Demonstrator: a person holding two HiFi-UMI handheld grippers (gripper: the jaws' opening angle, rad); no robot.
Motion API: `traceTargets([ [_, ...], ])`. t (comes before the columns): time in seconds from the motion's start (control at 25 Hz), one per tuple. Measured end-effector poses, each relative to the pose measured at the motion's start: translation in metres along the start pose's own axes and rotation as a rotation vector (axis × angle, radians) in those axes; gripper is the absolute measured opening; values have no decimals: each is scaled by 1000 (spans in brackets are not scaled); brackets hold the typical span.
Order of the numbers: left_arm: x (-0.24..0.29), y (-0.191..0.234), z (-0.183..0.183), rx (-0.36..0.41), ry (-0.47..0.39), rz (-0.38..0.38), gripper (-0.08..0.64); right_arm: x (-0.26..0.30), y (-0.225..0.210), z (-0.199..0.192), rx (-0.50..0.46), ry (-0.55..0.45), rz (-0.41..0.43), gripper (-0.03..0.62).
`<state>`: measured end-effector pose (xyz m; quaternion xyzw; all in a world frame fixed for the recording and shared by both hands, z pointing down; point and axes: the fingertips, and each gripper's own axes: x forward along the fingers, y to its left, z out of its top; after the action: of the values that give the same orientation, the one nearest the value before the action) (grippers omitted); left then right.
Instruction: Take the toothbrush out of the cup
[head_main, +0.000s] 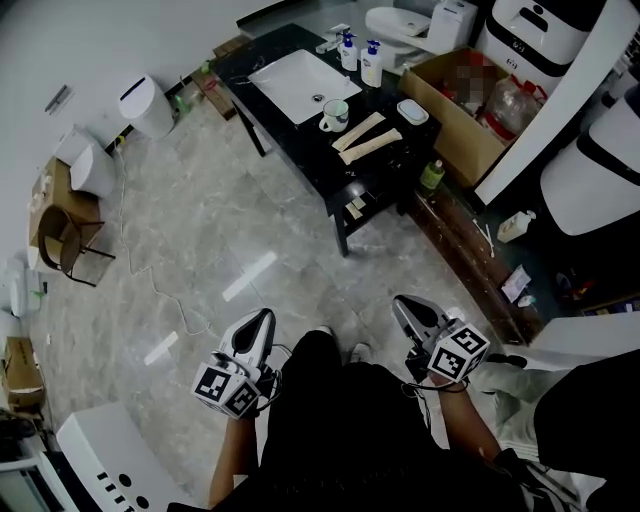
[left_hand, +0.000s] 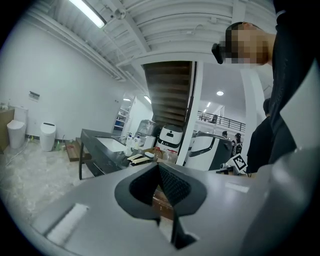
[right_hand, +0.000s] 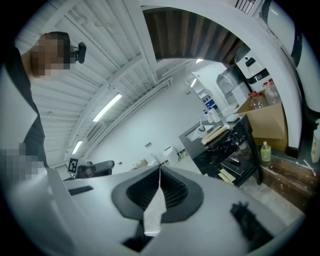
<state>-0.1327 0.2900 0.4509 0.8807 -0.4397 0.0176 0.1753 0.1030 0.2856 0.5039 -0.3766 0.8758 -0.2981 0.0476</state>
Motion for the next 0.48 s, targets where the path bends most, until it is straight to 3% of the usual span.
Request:
traceTargets([
  [0.48, 53, 2, 9, -12, -17, -45, 9, 9, -30, 21, -25, 42, -25, 14],
])
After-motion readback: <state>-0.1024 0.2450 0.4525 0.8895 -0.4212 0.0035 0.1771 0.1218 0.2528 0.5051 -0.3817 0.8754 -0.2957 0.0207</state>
